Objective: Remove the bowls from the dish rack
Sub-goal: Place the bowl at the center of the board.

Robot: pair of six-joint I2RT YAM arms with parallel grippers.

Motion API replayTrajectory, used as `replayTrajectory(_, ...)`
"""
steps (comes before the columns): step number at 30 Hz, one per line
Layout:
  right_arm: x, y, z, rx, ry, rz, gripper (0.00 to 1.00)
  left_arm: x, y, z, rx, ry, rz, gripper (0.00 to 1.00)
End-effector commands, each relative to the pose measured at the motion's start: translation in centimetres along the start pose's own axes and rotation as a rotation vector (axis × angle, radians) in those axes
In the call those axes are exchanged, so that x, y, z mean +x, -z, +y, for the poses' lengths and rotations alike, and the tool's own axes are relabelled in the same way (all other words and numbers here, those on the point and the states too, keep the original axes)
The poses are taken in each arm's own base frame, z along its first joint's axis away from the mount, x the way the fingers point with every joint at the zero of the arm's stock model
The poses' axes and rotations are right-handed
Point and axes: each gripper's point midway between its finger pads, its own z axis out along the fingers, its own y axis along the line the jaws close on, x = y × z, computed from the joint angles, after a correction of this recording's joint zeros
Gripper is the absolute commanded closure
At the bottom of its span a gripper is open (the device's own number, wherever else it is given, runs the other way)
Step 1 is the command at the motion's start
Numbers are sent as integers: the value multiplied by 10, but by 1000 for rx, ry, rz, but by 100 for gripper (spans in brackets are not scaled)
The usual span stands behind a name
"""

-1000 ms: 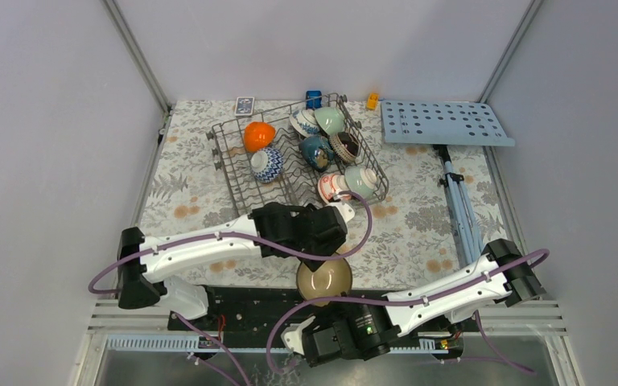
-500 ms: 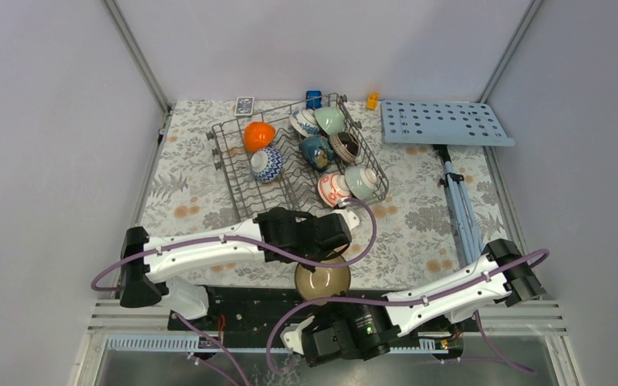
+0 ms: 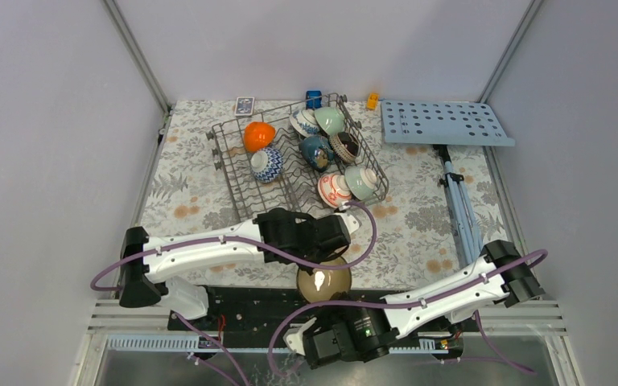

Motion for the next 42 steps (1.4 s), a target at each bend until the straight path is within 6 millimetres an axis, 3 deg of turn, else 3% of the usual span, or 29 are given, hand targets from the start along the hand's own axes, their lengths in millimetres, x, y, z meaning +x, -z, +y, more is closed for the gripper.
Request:
replayTrajectory(1, -17, 14, -29, 128, -98, -55, 54, -18, 3, 8, -46, 94, -101, 100)
replayTrajectory(4, -25, 18, -32, 129, -149, -93, 30, -22, 5, 10, -50, 115, -126, 100)
replayTrajectory(8, -41, 33, -42, 128, -252, -175, 13, -29, 9, 22, -90, 161, -161, 100)
replayTrajectory(12, -59, 62, -62, 138, -415, -293, 10, -44, 16, 55, -93, 291, -208, 100)
replayTrajectory(14, -65, 75, -71, 142, -497, -355, 1, -53, 23, 76, -79, 365, -253, 100)
replayTrajectory(18, -70, 95, -90, 185, -654, -445, 0, -68, 40, 118, -84, 492, -332, 100)
replayTrajectory(23, -66, 122, -131, 306, -982, -604, 0, -66, 58, 171, -176, 636, -391, 100)
replayTrajectory(25, -63, 127, -147, 277, -1103, -672, 0, -63, 66, 190, -208, 695, -418, 100)
replayTrajectory(29, -36, 129, -195, 310, -1338, -761, 0, -49, 82, 230, -272, 823, -465, 100)
replayTrajectory(35, 38, 107, -245, 493, -1661, -747, 0, -2, 97, 307, -428, 1092, -521, 100)
replayTrajectory(39, 71, 79, -238, 490, -1821, -720, 0, 26, 100, 348, -483, 1331, -589, 100)
replayTrajectory(42, 81, 64, -221, 468, -1862, -700, 0, 44, 103, 379, -511, 1503, -648, 100)
